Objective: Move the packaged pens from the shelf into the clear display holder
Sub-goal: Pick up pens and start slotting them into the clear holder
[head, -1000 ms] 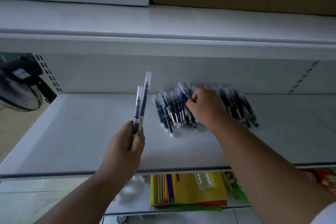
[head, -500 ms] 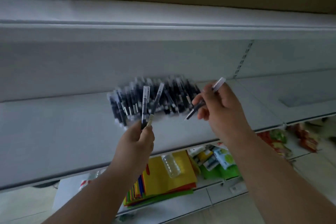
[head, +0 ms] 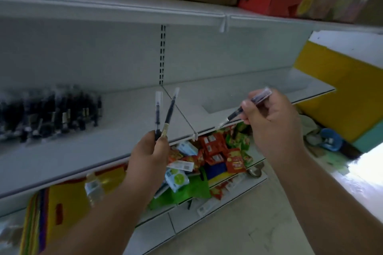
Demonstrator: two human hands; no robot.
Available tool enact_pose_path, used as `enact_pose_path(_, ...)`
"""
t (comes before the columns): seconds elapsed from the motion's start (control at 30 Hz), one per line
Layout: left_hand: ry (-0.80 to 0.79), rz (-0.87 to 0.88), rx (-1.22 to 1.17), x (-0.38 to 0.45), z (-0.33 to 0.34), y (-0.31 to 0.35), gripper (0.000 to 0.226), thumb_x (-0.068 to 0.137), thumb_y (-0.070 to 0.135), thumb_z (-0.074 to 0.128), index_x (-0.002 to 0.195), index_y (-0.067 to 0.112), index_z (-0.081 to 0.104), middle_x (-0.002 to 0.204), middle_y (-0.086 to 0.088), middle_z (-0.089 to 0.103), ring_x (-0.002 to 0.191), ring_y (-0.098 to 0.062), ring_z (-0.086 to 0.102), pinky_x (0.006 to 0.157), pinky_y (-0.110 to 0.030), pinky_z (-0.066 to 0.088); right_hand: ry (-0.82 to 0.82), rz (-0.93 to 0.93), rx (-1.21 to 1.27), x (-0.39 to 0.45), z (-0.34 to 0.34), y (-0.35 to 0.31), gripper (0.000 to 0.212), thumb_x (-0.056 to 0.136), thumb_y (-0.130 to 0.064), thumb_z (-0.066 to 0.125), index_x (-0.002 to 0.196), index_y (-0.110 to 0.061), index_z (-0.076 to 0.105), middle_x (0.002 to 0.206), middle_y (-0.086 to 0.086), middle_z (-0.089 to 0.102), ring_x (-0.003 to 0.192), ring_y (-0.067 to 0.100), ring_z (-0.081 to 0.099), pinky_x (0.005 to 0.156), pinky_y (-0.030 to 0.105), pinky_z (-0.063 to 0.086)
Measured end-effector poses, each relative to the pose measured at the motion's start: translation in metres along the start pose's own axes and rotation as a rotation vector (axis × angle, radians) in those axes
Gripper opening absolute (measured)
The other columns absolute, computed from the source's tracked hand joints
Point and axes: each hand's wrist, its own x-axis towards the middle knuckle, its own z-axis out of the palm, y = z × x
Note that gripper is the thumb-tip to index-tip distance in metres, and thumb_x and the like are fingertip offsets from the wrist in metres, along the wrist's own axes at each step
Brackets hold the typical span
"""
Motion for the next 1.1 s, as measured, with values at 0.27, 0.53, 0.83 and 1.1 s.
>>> enact_pose_path(0.27,0.066,-0.047,0.045,0.041,0.055,0.004,0.026,0.086,0.037,0.044,0.062,0.027,0.042,0.061,-0.004,0.037,0.055,-0.019,0.033,0.056,-0.040,0.029,-0.080,-0.042,0.082,0.080,0.004,0.057,0.020,0.101,-0.030,0.046,0.088,-0.042,0.056,0.078,-0.009,0.068,0.078,0.005,0.067,0.075,0.039,0.056)
enact_pose_path(0.53,0.120,-0.069,-0.010,0.104,0.082,0.005,0.030,0.084,0.025,0.044,0.055,0.032,0.044,0.054,0.007,0.037,0.051,-0.016,0.030,0.052,-0.035,0.025,-0.187,-0.036,0.133,0.146,0.045,0.096,0.018,0.097,-0.024,0.054,0.085,-0.037,0.059,0.082,-0.011,0.069,0.082,0.011,0.069,0.082,0.049,0.056)
enact_pose_path(0.83,0.311,-0.101,-0.049,0.120,0.123,-0.003,0.043,0.094,0.011,0.043,0.056,0.030,0.044,0.055,0.006,0.036,0.050,-0.014,0.029,0.050,-0.032,0.023,-0.508,-0.161,0.147,0.196,0.066,0.116,0.015,0.097,-0.023,0.056,0.084,-0.029,0.060,0.075,-0.011,0.069,0.075,0.007,0.069,0.077,0.045,0.057)
enact_pose_path(1.1,0.532,-0.080,-0.231,0.115,0.160,-0.004,0.042,0.095,0.001,0.042,0.059,0.023,0.044,0.053,0.008,0.036,0.050,-0.011,0.027,0.052,-0.028,0.017,-0.663,-0.349,0.076,0.228,0.063,0.132,0.017,0.099,-0.028,0.051,0.086,-0.023,0.059,0.078,-0.004,0.070,0.072,0.012,0.069,0.071,0.040,0.057)
